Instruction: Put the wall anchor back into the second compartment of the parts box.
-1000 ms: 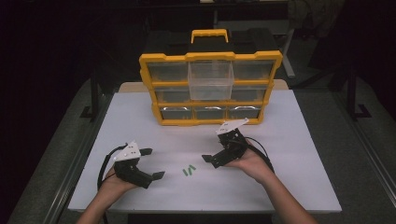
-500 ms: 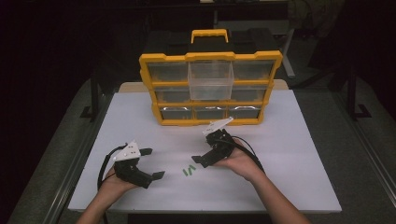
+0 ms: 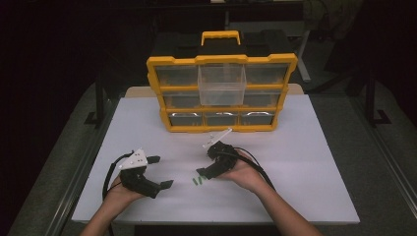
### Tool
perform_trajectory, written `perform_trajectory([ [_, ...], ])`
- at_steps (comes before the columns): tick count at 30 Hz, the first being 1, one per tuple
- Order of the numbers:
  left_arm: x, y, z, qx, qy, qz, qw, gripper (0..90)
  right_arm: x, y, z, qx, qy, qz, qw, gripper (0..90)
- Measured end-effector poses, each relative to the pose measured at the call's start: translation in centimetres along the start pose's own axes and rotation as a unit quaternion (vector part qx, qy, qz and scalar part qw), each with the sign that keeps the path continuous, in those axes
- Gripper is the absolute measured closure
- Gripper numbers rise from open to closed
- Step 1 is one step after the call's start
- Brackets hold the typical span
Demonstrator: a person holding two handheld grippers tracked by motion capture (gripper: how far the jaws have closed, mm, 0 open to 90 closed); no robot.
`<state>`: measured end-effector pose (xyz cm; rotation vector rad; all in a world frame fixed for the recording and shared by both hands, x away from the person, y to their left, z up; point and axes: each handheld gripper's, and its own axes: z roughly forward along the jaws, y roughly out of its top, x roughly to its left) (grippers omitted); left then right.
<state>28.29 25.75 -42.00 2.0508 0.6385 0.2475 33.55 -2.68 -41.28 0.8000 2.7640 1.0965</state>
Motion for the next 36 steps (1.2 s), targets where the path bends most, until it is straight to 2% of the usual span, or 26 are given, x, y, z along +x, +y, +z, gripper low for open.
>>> perform_trajectory([
  [2,0.0,0.0,0.0,0.000,0.000,0.000,1.0000,0.8,0.1,-0.1,0.3,0.007,0.000,-0.007,0.9999,35.0],
  [4,0.0,0.0,0.1,0.002,-0.001,0.000,1.0000,0.8,0.2,-0.1,0.4,0.008,-0.001,-0.008,0.9999,36.0],
  [5,0.0,0.0,0.1,0.002,-0.001,0.001,1.0000,0.8,0.4,-0.2,0.7,0.011,-0.003,-0.005,0.9999,41.0],
  [6,0.0,0.0,0.1,0.002,-0.001,0.000,1.0000,0.8,0.4,-0.2,0.7,0.011,-0.003,-0.005,0.9999,41.0],
  [8,0.0,0.0,0.1,0.000,-0.001,-0.001,1.0000,0.8,0.4,-0.3,1.0,0.019,0.004,-0.012,0.9997,47.1],
  [14,0.0,-0.1,0.1,0.002,-0.001,0.001,1.0000,0.8,0.5,-0.5,1.6,0.029,0.008,-0.025,0.9992,55.5],
  [18,0.0,-0.1,0.0,0.002,0.000,0.001,1.0000,0.8,0.5,-0.6,2.0,0.044,0.025,-0.026,0.9984,66.1],
  [26,0.0,-0.1,0.0,0.003,-0.001,0.001,1.0000,0.8,0.7,-0.8,2.6,0.057,0.022,-0.035,0.9975,74.1],
  [30,0.0,-0.1,0.0,0.002,-0.001,0.001,1.0000,0.8,0.8,-0.8,2.6,0.058,0.014,-0.041,0.9974,77.9],
  [33,0.0,-0.1,0.0,0.002,-0.001,0.001,1.0000,0.8,0.9,-0.9,2.7,0.054,0.006,-0.055,0.9970,79.7],
  [36,0.0,-0.1,0.0,0.001,-0.001,0.001,1.0000,0.8,1.1,-0.9,2.6,0.056,-0.001,-0.055,0.9969,82.1],
])
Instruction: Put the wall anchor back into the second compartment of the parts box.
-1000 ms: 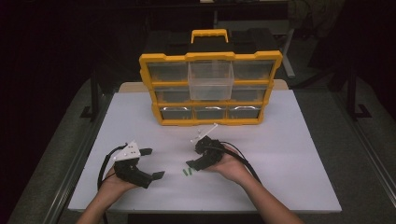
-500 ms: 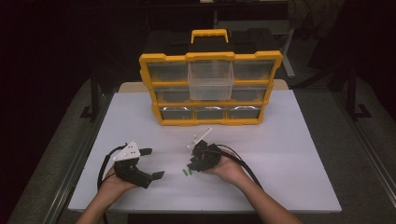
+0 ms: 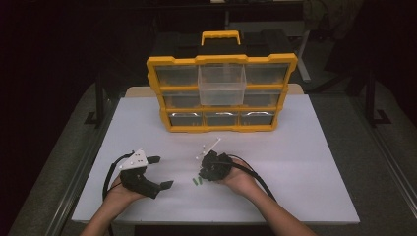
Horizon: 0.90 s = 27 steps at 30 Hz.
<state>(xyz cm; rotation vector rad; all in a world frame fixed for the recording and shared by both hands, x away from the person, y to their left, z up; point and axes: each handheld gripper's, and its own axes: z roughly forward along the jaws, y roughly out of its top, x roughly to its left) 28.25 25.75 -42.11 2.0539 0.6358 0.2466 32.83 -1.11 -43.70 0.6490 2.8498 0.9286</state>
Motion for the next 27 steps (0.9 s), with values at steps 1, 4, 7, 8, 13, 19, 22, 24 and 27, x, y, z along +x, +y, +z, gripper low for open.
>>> perform_trajectory([
  [1,0.0,0.0,0.0,0.000,0.000,0.000,1.0000,0.8,0.0,0.0,0.0,0.000,0.001,0.001,1.0000,82.4],
  [4,0.0,0.0,0.0,0.000,0.001,0.001,1.0000,0.8,-0.1,0.0,0.0,-0.001,0.004,0.004,1.0000,82.8],
  [7,0.0,0.0,0.0,0.000,0.001,0.002,1.0000,0.8,-0.1,-0.1,0.0,0.000,0.006,0.007,1.0000,83.1],
  [8,0.0,0.0,0.0,0.000,0.000,0.000,1.0000,0.8,-0.3,0.0,-0.1,-0.002,0.009,0.006,0.9999,83.1],
  [13,0.0,0.0,0.0,-0.001,0.000,0.000,1.0000,0.8,-0.6,-0.1,-0.5,-0.002,0.016,0.013,0.9998,83.1],
  [19,0.0,0.0,0.0,-0.001,-0.001,0.000,1.0000,0.8,-0.9,-0.1,-1.4,-0.007,0.019,0.019,0.9996,82.9],
  [22,-0.1,0.0,0.0,-0.001,-0.001,0.000,1.0000,0.8,-1.2,-0.2,-2.2,-0.014,0.020,0.022,0.9995,82.9],
  [24,-0.1,0.0,0.0,-0.001,-0.001,-0.001,1.0000,0.8,-1.3,-0.3,-2.4,-0.015,0.021,0.024,0.9994,82.9],
  [27,0.0,0.0,0.0,-0.001,-0.002,-0.001,1.0000,0.8,-1.6,-0.5,-3.1,-0.016,0.023,0.027,0.9993,82.9],
])
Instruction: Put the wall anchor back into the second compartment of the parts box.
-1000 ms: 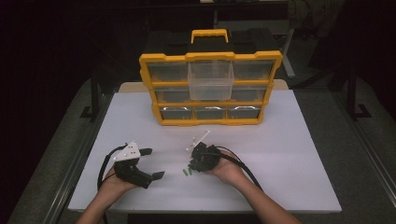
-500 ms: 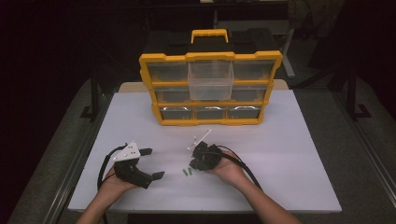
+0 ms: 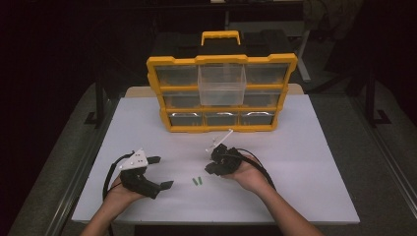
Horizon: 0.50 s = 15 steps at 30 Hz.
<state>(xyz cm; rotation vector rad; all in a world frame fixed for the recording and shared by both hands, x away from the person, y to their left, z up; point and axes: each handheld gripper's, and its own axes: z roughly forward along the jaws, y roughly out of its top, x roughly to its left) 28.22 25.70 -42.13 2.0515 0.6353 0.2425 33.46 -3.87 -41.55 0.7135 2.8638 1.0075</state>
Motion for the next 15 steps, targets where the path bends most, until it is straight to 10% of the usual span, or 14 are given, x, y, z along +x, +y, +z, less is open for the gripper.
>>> perform_trajectory([
  [15,0.0,0.0,0.0,-0.001,-0.001,-0.001,1.0000,0.8,-0.9,-0.2,-2.8,-0.012,0.004,0.012,0.9999,82.7],
])
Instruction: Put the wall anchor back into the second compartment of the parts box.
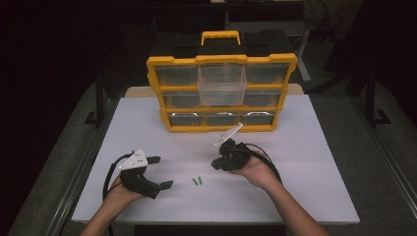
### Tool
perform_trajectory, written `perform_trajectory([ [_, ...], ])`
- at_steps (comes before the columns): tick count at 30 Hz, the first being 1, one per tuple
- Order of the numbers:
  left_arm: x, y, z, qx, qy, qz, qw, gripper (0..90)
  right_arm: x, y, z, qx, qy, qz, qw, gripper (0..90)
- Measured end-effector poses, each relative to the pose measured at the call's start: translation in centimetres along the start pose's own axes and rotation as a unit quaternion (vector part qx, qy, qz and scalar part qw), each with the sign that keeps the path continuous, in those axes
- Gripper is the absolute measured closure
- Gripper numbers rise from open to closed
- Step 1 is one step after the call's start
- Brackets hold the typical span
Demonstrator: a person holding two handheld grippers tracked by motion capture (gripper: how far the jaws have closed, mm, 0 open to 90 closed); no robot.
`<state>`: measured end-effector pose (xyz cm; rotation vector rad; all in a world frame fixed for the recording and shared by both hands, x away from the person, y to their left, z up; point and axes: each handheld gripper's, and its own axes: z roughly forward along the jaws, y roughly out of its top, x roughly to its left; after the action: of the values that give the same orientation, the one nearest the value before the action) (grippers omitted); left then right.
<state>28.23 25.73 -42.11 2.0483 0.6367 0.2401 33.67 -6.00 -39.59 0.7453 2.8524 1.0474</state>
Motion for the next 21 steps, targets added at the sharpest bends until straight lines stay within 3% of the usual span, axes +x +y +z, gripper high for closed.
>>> perform_trajectory([
  [5,0.0,0.0,0.0,0.002,-0.001,0.001,1.0000,0.8,-0.6,-0.1,-1.1,-0.002,-0.004,0.007,1.0000,82.7],
  [11,0.0,-0.1,0.0,0.003,-0.001,0.002,1.0000,0.8,-1.2,0.0,-3.1,-0.018,-0.005,0.043,0.9989,82.8],
  [18,0.0,-0.1,0.1,0.002,-0.001,0.000,1.0000,0.8,-2.1,0.1,-5.7,-0.036,-0.021,0.046,0.9981,82.8],
  [20,-0.1,-0.1,0.1,-0.003,-0.002,-0.009,1.0000,0.8,-2.3,0.1,-6.4,-0.040,-0.019,0.051,0.9977,82.8],
  [21,0.0,-0.1,0.1,0.000,-0.001,-0.002,1.0000,0.8,-2.3,0.1,-6.4,-0.040,-0.019,0.051,0.9977,82.8],
])
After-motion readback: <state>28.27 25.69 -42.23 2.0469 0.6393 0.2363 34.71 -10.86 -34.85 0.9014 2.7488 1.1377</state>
